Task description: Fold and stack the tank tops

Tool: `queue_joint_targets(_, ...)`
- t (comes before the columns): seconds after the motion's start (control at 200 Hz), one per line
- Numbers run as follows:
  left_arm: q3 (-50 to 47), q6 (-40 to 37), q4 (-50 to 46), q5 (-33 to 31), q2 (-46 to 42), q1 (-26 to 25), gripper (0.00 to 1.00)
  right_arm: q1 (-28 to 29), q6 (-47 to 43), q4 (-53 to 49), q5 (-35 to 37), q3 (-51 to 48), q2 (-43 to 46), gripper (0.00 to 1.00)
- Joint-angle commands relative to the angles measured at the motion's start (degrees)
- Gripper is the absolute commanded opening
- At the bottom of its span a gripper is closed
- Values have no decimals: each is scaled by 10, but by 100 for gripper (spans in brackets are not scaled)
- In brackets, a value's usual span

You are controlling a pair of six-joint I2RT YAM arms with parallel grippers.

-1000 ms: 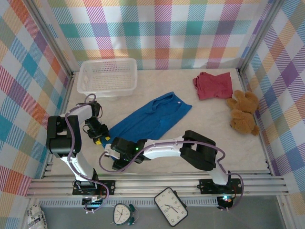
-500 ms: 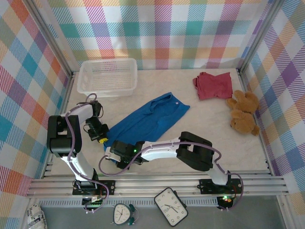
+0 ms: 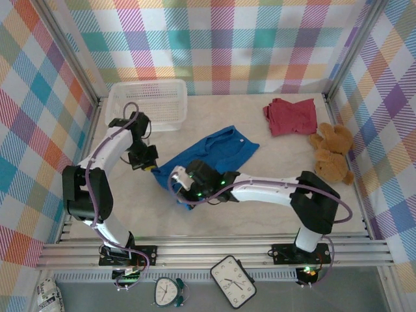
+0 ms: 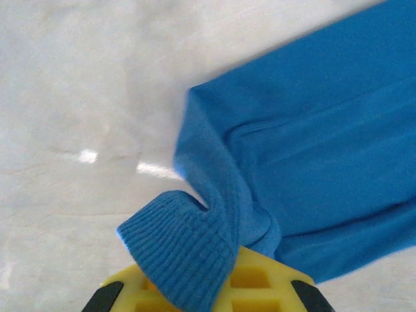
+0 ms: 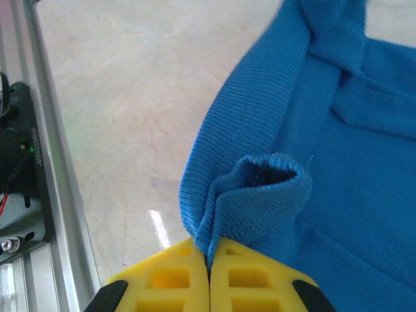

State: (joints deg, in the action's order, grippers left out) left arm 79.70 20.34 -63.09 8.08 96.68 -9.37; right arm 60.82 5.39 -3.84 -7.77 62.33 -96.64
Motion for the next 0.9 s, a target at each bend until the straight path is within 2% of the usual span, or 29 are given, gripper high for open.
queue_joint_targets(0.0, 67, 28, -17, 12, 47, -29, 0, -39, 17, 4, -64, -16, 31, 3)
queue_joint_targets(0.15, 157, 40, -24, 8, 118, -57, 1, -108, 17, -7, -129, -33, 38, 3)
queue_joint_targets(0.375, 285, 55, -39, 19, 221, -82, 2, -197, 0, -21, -187, -29, 14, 3)
queue_joint_targets(0.565, 398, 60, -66, 17, 297, -99, 2, -248, -13, -29, -198, -27, -4, 3)
queue_joint_targets(0.895, 503, 66, -81, 33, 398, -104, 6, -300, -25, -37, -205, -1, -79, 6)
